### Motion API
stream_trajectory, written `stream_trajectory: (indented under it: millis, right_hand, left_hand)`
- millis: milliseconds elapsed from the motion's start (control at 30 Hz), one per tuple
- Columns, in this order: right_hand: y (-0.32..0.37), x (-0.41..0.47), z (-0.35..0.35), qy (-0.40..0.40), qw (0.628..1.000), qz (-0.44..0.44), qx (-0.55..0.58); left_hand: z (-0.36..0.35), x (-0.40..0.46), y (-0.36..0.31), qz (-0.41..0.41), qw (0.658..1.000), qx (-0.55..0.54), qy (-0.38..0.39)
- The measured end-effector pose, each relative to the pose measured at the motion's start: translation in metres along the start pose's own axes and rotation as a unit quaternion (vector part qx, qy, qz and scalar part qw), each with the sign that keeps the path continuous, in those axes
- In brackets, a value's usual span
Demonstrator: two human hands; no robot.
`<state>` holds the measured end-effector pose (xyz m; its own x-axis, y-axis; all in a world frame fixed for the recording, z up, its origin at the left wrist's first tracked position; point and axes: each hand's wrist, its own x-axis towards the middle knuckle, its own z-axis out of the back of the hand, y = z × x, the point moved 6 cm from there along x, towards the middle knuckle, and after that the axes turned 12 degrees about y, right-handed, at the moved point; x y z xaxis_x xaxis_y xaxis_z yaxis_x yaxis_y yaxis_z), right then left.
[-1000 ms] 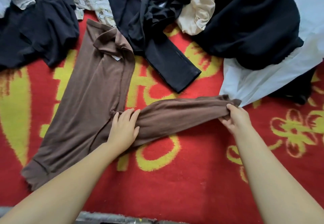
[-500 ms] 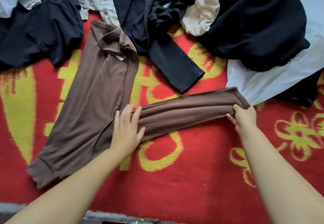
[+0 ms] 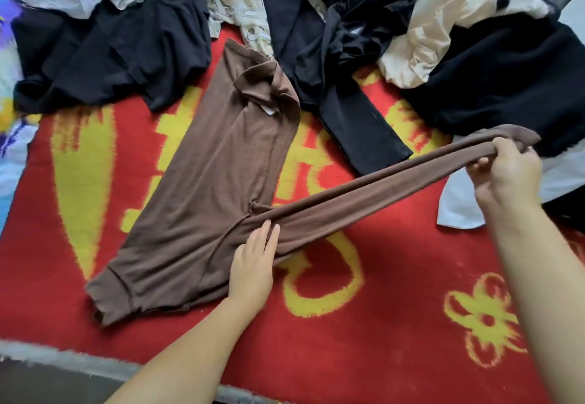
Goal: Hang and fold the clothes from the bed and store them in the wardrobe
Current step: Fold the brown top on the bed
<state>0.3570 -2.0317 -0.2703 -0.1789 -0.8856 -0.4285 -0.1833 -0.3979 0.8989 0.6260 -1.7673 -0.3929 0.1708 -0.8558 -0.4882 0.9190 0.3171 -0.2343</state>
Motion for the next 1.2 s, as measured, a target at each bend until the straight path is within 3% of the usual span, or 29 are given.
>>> stream_trajectory:
  millis: [100, 167, 233, 333, 433, 500, 567, 633, 700, 733, 800, 900, 967, 1033, 1100, 1200]
  right_hand:
    - [0.025, -0.008, -0.078, 0.056, 0.997, 0.031, 0.044]
    - [0.031, -0.009, -0.139, 0.091, 0.994, 0.042, 0.051]
    - [0.027, -0.014, -0.204, 0.154, 0.986, 0.042, 0.041]
    - [-0.018, -0.031, -0.294, 0.283, 0.951, -0.004, -0.121]
    - [-0.086, -0.057, -0.327, 0.339, 0.875, -0.036, -0.344]
    - [-0.127, -0.074, -0.315, 0.343, 0.826, -0.033, -0.447]
    - [-0.163, -0.096, -0.286, 0.355, 0.769, -0.032, -0.53]
    - [-0.191, -0.12, -0.252, 0.381, 0.711, -0.019, -0.591]
    - [-0.217, -0.15, -0.222, 0.403, 0.644, 0.009, -0.65]
    - [-0.228, -0.167, -0.213, 0.413, 0.606, 0.029, -0.679]
    - [-0.25, -0.205, -0.202, 0.442, 0.526, 0.067, -0.724]
    - [-0.284, -0.25, -0.199, 0.487, 0.414, 0.096, -0.763]
    - [-0.299, -0.258, -0.204, 0.474, 0.369, 0.11, -0.792]
    - [-0.304, -0.258, -0.21, 0.451, 0.346, 0.129, -0.813]
    - [-0.304, -0.257, -0.215, 0.446, 0.333, 0.144, -0.818]
    - [-0.296, -0.256, -0.218, 0.47, 0.363, 0.144, -0.792]
  left_hand:
    - [0.01, 0.005, 0.036, 0.038, 0.98, -0.194, 0.013]
    - [0.017, 0.008, 0.056, 0.05, 0.931, -0.36, 0.042]
    - [0.016, 0.007, 0.073, 0.097, 0.86, -0.494, 0.084]
    - [0.005, -0.013, 0.093, 0.153, 0.723, -0.646, 0.191]
    - [-0.002, -0.033, 0.107, 0.167, 0.653, -0.694, 0.251]
    - [-0.001, -0.038, 0.112, 0.163, 0.651, -0.69, 0.27]
    - [0.009, -0.035, 0.127, 0.162, 0.689, -0.671, 0.222]
    - [0.028, -0.03, 0.157, 0.156, 0.781, -0.595, 0.109]
    - [0.05, -0.031, 0.193, 0.14, 0.89, -0.434, 0.008]
    - [0.057, -0.033, 0.21, 0.139, 0.923, -0.359, -0.017]
    - [0.055, -0.038, 0.24, 0.167, 0.947, -0.273, 0.02]
    - [0.034, -0.049, 0.267, 0.226, 0.917, -0.291, 0.155]
    - [0.022, -0.054, 0.272, 0.22, 0.885, -0.355, 0.207]
    - [0.009, -0.064, 0.266, 0.204, 0.824, -0.468, 0.247]
    - [0.002, -0.078, 0.254, 0.192, 0.738, -0.578, 0.289]
    - [-0.007, -0.1, 0.244, 0.195, 0.636, -0.678, 0.314]
